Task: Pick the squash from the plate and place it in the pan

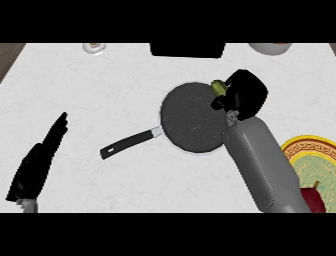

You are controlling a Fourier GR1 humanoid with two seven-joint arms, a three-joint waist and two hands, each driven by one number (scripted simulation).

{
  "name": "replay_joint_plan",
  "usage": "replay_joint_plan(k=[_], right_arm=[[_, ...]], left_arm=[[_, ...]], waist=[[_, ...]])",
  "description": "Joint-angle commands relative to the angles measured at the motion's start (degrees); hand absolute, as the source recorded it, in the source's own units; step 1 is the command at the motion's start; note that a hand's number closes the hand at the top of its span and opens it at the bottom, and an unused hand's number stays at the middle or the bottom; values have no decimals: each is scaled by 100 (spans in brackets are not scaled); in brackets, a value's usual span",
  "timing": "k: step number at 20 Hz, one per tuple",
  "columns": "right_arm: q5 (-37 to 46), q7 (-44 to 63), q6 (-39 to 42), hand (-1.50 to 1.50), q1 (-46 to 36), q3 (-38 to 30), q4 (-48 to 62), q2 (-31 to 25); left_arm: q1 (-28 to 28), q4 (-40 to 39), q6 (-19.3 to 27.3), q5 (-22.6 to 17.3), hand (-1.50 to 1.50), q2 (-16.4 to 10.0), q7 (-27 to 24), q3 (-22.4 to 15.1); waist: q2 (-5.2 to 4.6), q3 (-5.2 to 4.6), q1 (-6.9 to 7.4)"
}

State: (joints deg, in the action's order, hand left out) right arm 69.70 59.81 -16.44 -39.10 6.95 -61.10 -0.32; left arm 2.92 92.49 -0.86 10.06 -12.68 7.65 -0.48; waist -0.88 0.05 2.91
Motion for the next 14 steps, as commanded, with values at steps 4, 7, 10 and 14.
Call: replay_joint_plan(k=[4, 7, 10, 14], right_arm=[[-1687, -359, -1250, 150, -407, -567, 1448, 31], [-2421, -530, -1736, -150, -453, -1079, 1692, 31], [-3087, -1158, -2228, -150, -668, -1216, 1941, 32], [-3172, -1997, -3477, -150, -773, -1059, 2017, 32]], left_arm=[[-174, -150, -64, 48, 0, 67, -66, -113], [-271, -83, -76, 80, 0, 59, 76, -150], [-295, -72, 106, 211, 0, 212, 67, -232], [-430, -129, 8, 182, 0, 194, 212, -251]], waist=[[-60, 16, 156], [-105, 27, 243], [-80, 24, 224], [-74, 19, 179]])
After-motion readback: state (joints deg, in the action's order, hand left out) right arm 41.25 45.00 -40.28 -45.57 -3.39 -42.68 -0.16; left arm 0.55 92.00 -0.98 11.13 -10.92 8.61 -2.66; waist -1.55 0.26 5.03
